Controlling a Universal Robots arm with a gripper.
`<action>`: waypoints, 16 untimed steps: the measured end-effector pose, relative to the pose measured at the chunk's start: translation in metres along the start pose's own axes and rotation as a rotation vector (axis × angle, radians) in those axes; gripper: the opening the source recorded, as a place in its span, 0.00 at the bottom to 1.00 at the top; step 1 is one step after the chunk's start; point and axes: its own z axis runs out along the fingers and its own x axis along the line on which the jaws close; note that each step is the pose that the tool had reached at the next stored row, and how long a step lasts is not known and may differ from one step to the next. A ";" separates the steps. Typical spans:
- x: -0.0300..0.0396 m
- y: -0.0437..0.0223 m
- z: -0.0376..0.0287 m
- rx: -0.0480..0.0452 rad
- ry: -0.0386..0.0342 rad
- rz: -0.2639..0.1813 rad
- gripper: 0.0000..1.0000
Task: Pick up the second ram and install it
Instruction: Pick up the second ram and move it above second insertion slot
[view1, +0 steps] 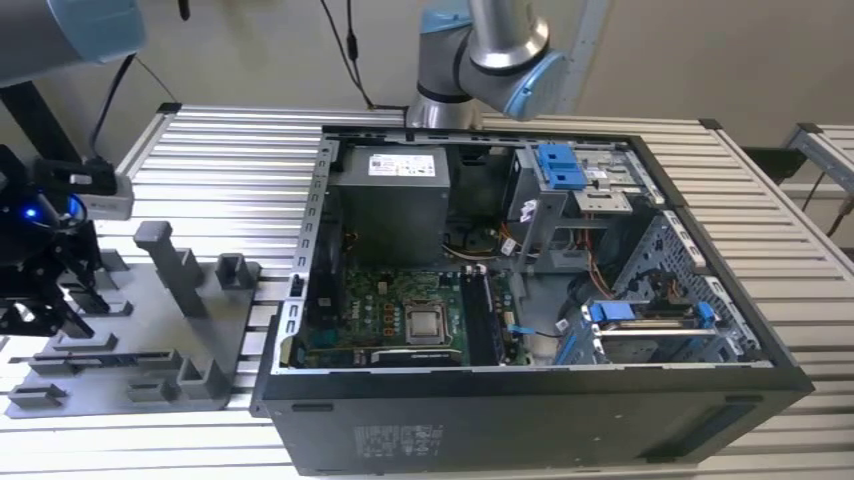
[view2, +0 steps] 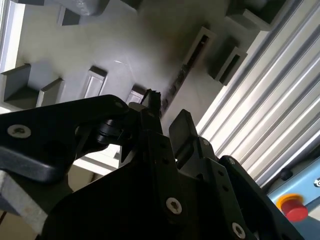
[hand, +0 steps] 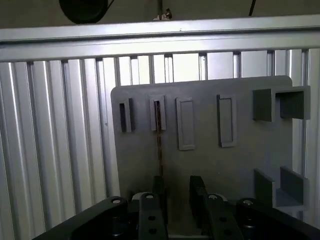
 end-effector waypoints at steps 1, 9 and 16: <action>0.0000 0.0004 0.0018 0.0000 -0.0002 -0.006 0.36; 0.0027 0.0014 0.0119 -0.0008 -0.0021 -0.061 0.36; 0.0090 0.0016 0.0206 -0.0009 -0.0031 -0.086 0.36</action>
